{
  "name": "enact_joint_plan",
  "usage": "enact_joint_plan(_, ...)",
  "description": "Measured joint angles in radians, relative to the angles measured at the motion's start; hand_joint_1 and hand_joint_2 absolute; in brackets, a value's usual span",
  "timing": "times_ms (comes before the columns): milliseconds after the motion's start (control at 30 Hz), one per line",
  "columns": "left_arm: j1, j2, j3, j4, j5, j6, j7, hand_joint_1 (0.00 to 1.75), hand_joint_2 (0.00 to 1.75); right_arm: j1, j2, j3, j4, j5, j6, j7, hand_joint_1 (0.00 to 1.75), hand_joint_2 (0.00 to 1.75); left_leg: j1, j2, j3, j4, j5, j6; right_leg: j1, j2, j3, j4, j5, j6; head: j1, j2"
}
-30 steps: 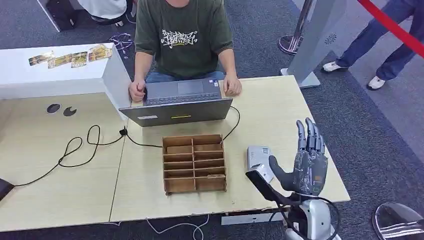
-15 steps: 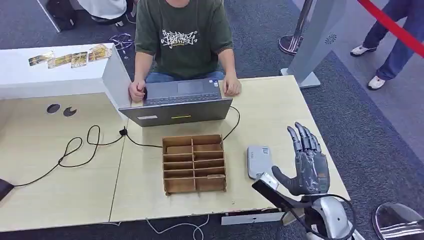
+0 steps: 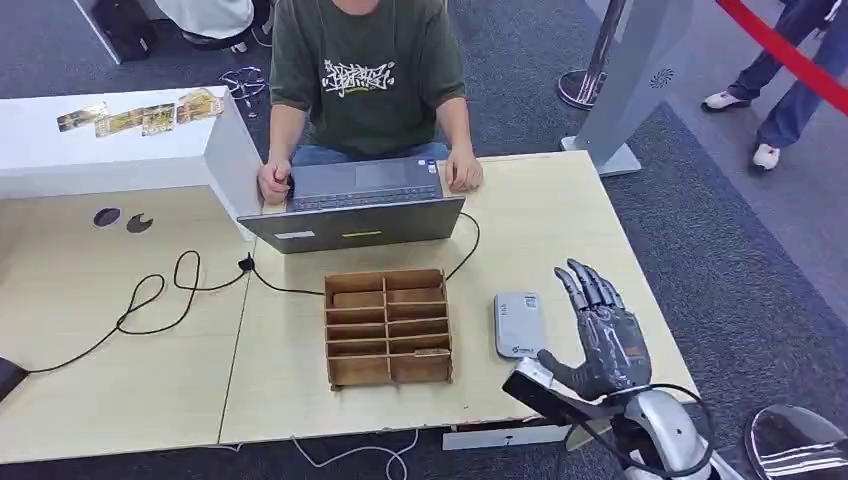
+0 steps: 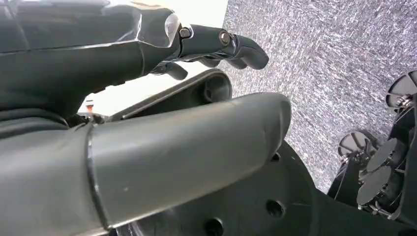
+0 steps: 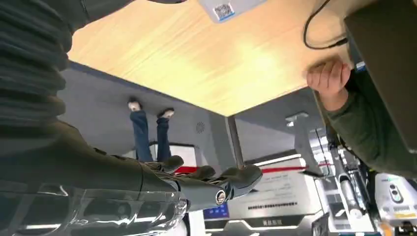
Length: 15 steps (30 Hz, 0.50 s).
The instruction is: Pass the card to the sensor for recognition and then transmit it.
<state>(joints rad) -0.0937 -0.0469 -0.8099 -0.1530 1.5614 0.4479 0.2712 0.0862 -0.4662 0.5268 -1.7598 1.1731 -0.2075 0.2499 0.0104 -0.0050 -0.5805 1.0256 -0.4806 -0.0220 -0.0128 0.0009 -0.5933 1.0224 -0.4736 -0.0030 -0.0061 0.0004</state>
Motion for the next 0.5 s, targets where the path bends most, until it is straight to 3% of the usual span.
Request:
enact_joint_plan(300, 0.0, 0.0, 0.0, 0.0, -0.006, 0.0, 0.0, 0.0, 0.0, -0.047, 0.039, 0.082, 0.071, -0.049, -0.001, 0.03, 0.0, 1.75, 0.0, 0.0, 0.0, 0.0, 0.0, 0.0, 0.0, 0.0, 0.0, 0.0, 0.0, 0.0, 0.0, 0.0)
enact_joint_plan(500, -0.001, 0.0, 0.0, 0.0, -0.01, 0.001, 0.0, 0.0, 0.0, -0.074, 0.102, 0.127, 0.148, -0.028, -0.007, 0.083, 0.0, 1.75, 0.0, 0.0, 0.0, 0.0, 0.0, 0.0, 0.0, 0.0, 0.0, 0.0, 0.0, 0.0, 0.0, 0.0)
